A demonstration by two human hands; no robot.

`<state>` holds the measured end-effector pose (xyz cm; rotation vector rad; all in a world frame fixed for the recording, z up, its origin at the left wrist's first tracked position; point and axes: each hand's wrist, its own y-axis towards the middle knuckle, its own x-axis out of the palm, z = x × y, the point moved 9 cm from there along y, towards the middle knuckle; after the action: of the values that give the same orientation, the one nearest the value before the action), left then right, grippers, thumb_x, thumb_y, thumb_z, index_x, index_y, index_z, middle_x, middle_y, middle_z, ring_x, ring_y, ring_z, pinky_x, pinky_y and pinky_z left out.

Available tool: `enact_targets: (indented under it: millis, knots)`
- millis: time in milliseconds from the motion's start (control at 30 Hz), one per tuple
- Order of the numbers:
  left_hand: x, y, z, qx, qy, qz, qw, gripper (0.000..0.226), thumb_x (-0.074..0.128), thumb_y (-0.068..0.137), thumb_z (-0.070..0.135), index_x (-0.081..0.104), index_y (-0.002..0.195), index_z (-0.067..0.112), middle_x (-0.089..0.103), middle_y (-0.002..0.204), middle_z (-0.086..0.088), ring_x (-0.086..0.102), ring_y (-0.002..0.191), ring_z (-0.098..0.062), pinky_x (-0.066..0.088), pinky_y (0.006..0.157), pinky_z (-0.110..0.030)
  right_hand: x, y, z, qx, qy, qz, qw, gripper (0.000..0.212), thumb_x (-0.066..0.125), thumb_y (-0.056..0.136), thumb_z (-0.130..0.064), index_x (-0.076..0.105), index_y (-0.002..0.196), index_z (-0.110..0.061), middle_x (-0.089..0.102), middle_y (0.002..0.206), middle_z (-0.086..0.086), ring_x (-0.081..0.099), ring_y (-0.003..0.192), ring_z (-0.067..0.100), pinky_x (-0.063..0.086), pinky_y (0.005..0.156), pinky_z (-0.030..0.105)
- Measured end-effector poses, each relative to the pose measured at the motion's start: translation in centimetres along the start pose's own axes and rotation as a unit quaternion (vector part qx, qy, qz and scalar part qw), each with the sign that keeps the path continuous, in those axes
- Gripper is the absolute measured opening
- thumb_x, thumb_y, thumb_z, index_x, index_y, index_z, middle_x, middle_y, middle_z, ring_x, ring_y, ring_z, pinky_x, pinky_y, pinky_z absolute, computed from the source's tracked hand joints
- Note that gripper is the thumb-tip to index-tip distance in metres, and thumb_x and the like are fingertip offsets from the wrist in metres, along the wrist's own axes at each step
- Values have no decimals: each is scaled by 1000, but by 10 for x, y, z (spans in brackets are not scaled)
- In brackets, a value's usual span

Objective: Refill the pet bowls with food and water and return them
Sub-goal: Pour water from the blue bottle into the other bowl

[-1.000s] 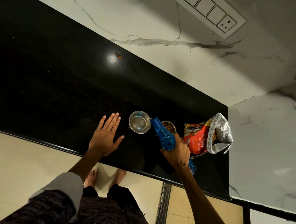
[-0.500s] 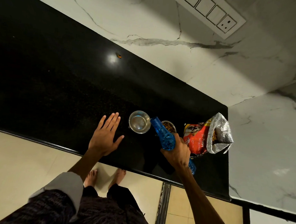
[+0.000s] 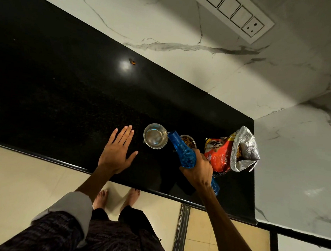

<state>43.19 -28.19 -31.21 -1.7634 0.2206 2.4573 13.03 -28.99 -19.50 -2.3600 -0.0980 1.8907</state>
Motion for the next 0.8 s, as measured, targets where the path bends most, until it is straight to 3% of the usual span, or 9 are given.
enact_targets:
  millis: [367, 800]
  knots:
    - [0, 0, 0, -1, 8, -1, 1000, 83, 37, 103, 59, 20, 164, 5, 18, 172, -15, 13, 161, -26, 13, 130, -52, -1, 1, 2, 0, -4, 0, 1000, 79, 92, 71, -38, 54, 137, -18, 70, 118, 5, 72, 95, 21, 55, 72, 29]
    - [2, 0, -1, -5, 7, -7, 1000, 83, 36, 103, 59, 20, 164, 6, 18, 172, -15, 12, 161, -25, 13, 130, -52, 0, 1, 6, -4, 0, 1, 1000, 77, 92, 71, -38, 54, 135, -18, 70, 116, 5, 72, 93, 20, 61, 73, 35]
